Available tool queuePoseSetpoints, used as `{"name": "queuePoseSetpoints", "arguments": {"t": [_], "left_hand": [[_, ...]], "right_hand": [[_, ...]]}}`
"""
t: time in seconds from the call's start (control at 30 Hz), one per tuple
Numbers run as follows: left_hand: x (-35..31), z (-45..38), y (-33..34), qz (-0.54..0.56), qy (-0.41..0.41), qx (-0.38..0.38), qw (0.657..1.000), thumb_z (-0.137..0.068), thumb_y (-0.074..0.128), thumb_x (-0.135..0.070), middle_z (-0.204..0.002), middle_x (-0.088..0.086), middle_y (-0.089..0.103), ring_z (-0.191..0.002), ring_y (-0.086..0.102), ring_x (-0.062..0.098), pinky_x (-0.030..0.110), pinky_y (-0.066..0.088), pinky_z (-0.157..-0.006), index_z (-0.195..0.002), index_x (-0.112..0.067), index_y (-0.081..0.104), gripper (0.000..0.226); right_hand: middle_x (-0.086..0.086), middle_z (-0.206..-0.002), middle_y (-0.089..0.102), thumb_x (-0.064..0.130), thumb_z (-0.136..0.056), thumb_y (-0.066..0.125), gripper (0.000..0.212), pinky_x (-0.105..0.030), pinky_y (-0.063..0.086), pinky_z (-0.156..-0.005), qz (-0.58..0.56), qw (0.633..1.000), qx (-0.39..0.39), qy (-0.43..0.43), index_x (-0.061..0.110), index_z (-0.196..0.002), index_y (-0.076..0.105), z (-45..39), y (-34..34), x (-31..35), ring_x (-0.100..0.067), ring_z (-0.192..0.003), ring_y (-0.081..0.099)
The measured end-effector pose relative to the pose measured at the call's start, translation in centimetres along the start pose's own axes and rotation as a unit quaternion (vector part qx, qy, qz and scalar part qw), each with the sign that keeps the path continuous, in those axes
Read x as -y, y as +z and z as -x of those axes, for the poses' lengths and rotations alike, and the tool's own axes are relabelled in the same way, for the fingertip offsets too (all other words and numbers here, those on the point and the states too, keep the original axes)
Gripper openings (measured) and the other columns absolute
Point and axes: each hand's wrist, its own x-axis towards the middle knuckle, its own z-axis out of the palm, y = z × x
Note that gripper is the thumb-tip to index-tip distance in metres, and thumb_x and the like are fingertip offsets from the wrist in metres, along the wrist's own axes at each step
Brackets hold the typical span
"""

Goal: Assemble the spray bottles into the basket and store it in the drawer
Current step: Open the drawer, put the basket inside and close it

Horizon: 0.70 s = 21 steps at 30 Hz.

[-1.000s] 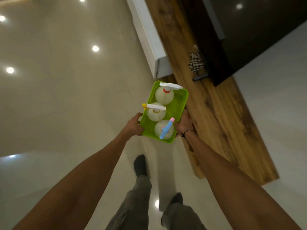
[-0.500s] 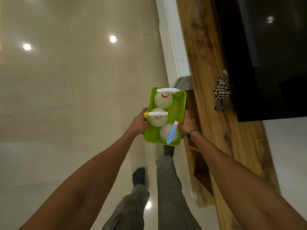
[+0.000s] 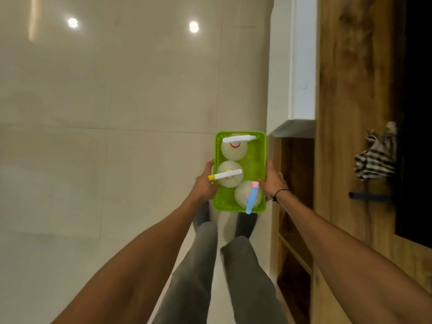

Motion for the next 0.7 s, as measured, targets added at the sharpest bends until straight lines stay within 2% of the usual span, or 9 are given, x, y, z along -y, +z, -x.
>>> {"name": "queuePoseSetpoints", "arguments": {"t": [0.07,0.17,0.4,0.6,0.7], "left_hand": [[2.1,-3.5,0.4,0.0,-0.003,0.0,1.0,-0.085,0.061,-0.021,-0.12,0.022,0.069,-0.105,0.07,0.043,0.055,0.062,-0.087,-0.159,-0.034,0.028,0.082],[5.4,-8.4,0.9,-0.004,-0.011,-0.01,1.0,-0.096,0.062,-0.011,-0.122,0.023,0.07,-0.108,0.07,0.044,0.058,0.061,-0.09,-0.159,-0.036,0.028,0.075],[12.3,-18.5,2.4,-0.005,-0.017,-0.021,1.0,-0.1,0.055,-0.007,-0.127,0.028,0.066,-0.113,0.066,0.048,0.061,0.058,-0.093,-0.16,-0.031,0.027,0.07],[15.7,-23.2,4.5,-0.004,-0.021,-0.004,1.0,-0.101,0.05,-0.002,-0.129,0.031,0.064,-0.115,0.064,0.051,0.064,0.056,-0.095,-0.161,-0.024,0.025,0.068],[16.1,-24.5,5.3,0.012,-0.028,0.008,1.0,-0.099,0.057,-0.012,-0.123,0.03,0.066,-0.114,0.065,0.049,0.063,0.057,-0.096,-0.161,-0.025,0.025,0.071]], "right_hand": [[-0.017,-0.107,0.056,0.004,-0.093,0.049,0.052,-0.053,0.057,-0.089,0.006,1.0,-0.001,-0.004,0.026,-0.139,0.035,-3.5,2.1,-0.5,-0.044,-0.102,0.063],[-0.023,-0.114,0.058,0.005,-0.093,0.049,0.045,-0.06,0.059,-0.083,0.006,1.0,0.007,-0.008,0.025,-0.13,0.034,-8.4,5.7,-1.1,-0.047,-0.099,0.065],[-0.022,-0.108,0.058,0.012,-0.093,0.047,0.043,-0.057,0.059,-0.084,0.022,1.0,0.005,-0.019,0.031,-0.129,0.032,-18.4,12.8,-3.1,-0.045,-0.091,0.064],[-0.023,-0.11,0.058,0.012,-0.097,0.047,0.044,-0.057,0.059,-0.085,0.026,1.0,0.004,-0.015,0.03,-0.132,0.03,-23.5,16.3,-5.6,-0.046,-0.091,0.065],[-0.023,-0.112,0.058,0.011,-0.097,0.049,0.045,-0.053,0.058,-0.087,0.019,1.0,0.004,-0.008,0.028,-0.135,0.033,-25.1,17.1,-6.6,-0.045,-0.093,0.065]]}}
